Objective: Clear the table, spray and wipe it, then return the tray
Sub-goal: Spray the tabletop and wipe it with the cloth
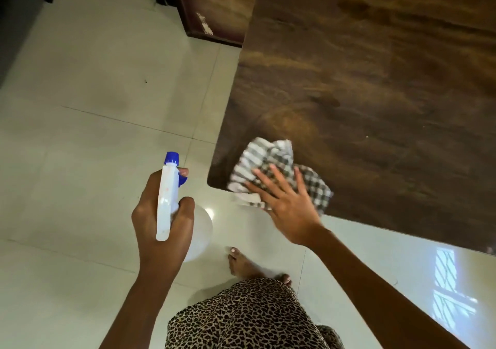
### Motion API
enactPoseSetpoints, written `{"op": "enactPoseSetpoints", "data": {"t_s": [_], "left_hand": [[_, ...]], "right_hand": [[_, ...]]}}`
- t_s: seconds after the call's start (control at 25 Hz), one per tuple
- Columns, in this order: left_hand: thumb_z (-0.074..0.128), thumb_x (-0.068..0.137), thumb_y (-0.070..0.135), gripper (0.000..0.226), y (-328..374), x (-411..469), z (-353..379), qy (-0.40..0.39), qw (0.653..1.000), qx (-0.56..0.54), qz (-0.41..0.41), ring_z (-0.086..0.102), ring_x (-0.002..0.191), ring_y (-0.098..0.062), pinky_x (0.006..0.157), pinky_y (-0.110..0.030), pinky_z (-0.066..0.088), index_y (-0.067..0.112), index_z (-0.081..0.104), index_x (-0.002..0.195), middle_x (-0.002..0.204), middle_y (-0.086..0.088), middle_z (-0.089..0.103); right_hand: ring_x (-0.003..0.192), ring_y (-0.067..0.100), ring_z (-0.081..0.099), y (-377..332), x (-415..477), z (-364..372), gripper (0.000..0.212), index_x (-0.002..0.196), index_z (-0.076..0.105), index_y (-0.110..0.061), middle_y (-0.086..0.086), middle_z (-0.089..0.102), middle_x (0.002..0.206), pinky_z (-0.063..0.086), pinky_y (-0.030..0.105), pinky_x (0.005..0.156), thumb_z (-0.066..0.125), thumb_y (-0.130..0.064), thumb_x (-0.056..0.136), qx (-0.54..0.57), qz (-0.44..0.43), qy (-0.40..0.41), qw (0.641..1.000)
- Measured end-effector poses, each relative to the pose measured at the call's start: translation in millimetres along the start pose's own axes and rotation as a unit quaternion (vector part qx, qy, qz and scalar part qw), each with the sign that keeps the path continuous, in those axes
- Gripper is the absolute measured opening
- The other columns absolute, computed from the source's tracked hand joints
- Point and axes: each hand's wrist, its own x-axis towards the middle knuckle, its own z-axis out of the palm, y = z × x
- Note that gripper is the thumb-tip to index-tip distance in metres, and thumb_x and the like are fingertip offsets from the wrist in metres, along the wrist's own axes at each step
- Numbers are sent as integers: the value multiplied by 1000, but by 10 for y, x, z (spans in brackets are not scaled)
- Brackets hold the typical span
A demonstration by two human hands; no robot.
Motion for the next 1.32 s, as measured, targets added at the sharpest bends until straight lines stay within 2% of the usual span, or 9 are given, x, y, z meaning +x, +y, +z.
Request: {"op": "enactPoseSetpoints", "data": {"t_s": [0.08, 0.28, 0.52, 0.64, 0.76, 0.96, 1.04, 1.16, 1.32], "left_hand": [[48, 68, 6, 35, -41, 42, -57, 8, 1000, 0, -5, 48, 60, -4, 52, -5, 35, 1, 57, 100, 69, 10, 45], [47, 69, 2, 31, -143, 91, -139, 7, 1000, -27, -7, 50, 64, 3, 58, -2, 35, -4, 56, 98, 73, 12, 48], [46, 69, 2, 38, -215, 96, -212, 9, 999, -49, -22, 52, 74, 5, 63, -2, 37, 4, 58, 106, 91, 10, 60], [48, 69, 2, 40, -207, 164, -212, 10, 999, -27, -14, 52, 77, 9, 65, 0, 38, 2, 57, 108, 89, 2, 60], [50, 68, 3, 37, -176, 288, -200, 12, 1000, -13, -5, 51, 74, 11, 63, 1, 38, -2, 57, 104, 83, 0, 56], [51, 69, 6, 30, -86, 423, -206, 14, 999, -34, -8, 51, 69, 8, 61, 1, 37, -3, 54, 98, 76, 17, 46], [50, 69, 5, 22, 17, 463, -180, 18, 999, -45, 1, 50, 65, 5, 57, 0, 36, 3, 52, 91, 72, 17, 44], [50, 70, 3, 17, 149, 533, -135, 29, 998, -54, 13, 47, 61, -2, 54, -4, 34, 8, 48, 87, 68, 13, 44], [52, 70, 4, 25, 262, 645, -9, 53, 997, -51, -1, 48, 64, -1, 55, -6, 37, 5, 54, 94, 74, 12, 48]], "right_hand": [[144, 24, 0, 326, -204, 25, 65, 146, 15, -28, -1, 10, 156, 11, 66, 109, 49, -31, 91, 1, 83, 9, 997], [143, 22, -16, 525, 772, -364, 50, 147, 21, -31, -7, -11, 157, -11, 64, 108, 20, -45, 99, 122, 322, -4, 939], [141, 30, -20, -585, 1002, -310, 62, 145, -12, -30, 1, -25, 151, -7, 65, 108, 24, -44, 97, -48, -22, -57, 997], [144, 27, -2, -407, 344, -75, 55, 147, 8, -31, 0, 3, 156, 3, 63, 111, 18, -45, 95, -29, -85, -37, 995], [144, 26, 7, 228, 50, -56, 57, 140, 41, -22, 0, 13, 155, 15, 65, 108, 12, -43, 95, -26, 60, -24, 998], [144, 21, -12, 675, 1132, -422, 46, 140, 36, -28, -10, -7, 158, -6, 67, 105, 22, -43, 99, 125, 331, -5, 935], [143, 24, -16, 543, 1555, -494, 48, 145, 24, -32, -6, -12, 157, -9, 70, 105, 20, -44, 99, 100, 284, -14, 953], [143, 30, -14, 118, 1481, -447, 54, 148, 12, -31, 0, -13, 157, -3, 70, 106, 20, -47, 97, 0, 77, -43, 996], [143, 28, 10, 155, 634, -179, 57, 147, 10, -35, 0, 14, 157, 12, 67, 108, 21, -46, 93, -28, -18, -2, 999]]}}
